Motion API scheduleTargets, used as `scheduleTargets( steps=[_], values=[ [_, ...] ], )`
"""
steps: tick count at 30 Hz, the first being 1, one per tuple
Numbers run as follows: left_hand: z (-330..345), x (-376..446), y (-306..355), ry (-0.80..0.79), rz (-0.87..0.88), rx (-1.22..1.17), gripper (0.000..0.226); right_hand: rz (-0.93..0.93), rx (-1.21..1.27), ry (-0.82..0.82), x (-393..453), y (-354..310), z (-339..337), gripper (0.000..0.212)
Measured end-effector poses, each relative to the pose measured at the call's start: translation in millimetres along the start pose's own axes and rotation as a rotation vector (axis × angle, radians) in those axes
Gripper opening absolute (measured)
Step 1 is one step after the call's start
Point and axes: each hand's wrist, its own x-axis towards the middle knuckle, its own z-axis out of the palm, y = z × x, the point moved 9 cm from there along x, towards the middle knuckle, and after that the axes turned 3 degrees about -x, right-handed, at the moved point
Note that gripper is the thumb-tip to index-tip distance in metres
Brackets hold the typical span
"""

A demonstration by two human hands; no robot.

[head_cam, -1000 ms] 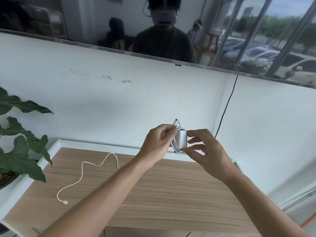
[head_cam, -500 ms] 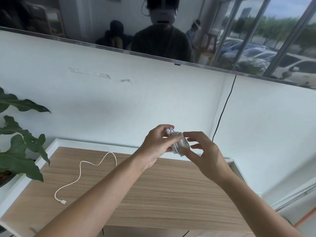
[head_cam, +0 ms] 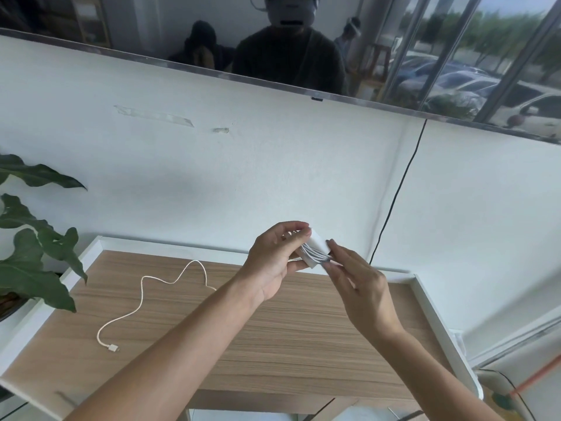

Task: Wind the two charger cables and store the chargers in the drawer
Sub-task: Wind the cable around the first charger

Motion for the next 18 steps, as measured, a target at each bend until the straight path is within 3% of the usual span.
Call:
scheduleTargets(
  steps=[3, 6, 12, 18],
  values=[
    [-5, 5, -12, 0.026, -0.018, 0.011, 0.02, -0.021, 0.007, -0.05, -7, 8, 10, 0.059],
    [-8, 10, -27, 0.034, -0.068, 0.038, 0.037, -0.012, -0.043, -0.033, -9, 21, 12, 0.06],
    [-10, 22, -55, -0.025, -0.104, 0.147, 0.027, 0.237, 0.106, -0.025, -13, 76, 8, 0.047],
    [-9, 33, -76, -0.026, -0.028, 0.304, 0.02, 0.313, 0.159, -0.083, -20, 112, 10, 0.05]
  ],
)
